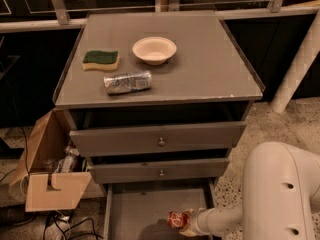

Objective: Pick coke can from bottom drawer and place on counter

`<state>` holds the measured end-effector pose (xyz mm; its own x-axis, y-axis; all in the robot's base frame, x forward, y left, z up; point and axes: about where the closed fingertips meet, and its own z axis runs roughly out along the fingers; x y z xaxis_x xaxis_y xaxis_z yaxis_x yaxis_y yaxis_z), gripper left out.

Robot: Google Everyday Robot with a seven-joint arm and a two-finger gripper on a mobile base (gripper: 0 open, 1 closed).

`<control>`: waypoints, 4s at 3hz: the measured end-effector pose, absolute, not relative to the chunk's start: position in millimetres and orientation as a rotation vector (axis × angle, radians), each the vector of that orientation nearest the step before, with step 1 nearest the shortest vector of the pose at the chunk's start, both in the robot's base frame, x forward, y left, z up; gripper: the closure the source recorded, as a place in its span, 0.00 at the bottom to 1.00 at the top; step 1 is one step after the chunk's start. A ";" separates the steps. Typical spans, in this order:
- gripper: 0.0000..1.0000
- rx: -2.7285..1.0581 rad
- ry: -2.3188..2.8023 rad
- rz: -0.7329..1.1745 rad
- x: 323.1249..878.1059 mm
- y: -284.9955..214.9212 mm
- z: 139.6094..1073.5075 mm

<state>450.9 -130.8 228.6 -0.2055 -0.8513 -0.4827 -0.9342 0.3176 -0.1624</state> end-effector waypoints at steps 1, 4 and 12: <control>1.00 -1.556 2.127 0.193 464.4 -135.2 246.1; 1.00 -1.472 2.193 0.112 466.8 -159.8 316.8; 1.00 -1.394 2.122 -0.125 478.0 -201.8 492.0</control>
Offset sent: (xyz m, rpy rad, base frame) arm 0.0202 -0.0294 0.0930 -0.0871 -0.0038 -0.1309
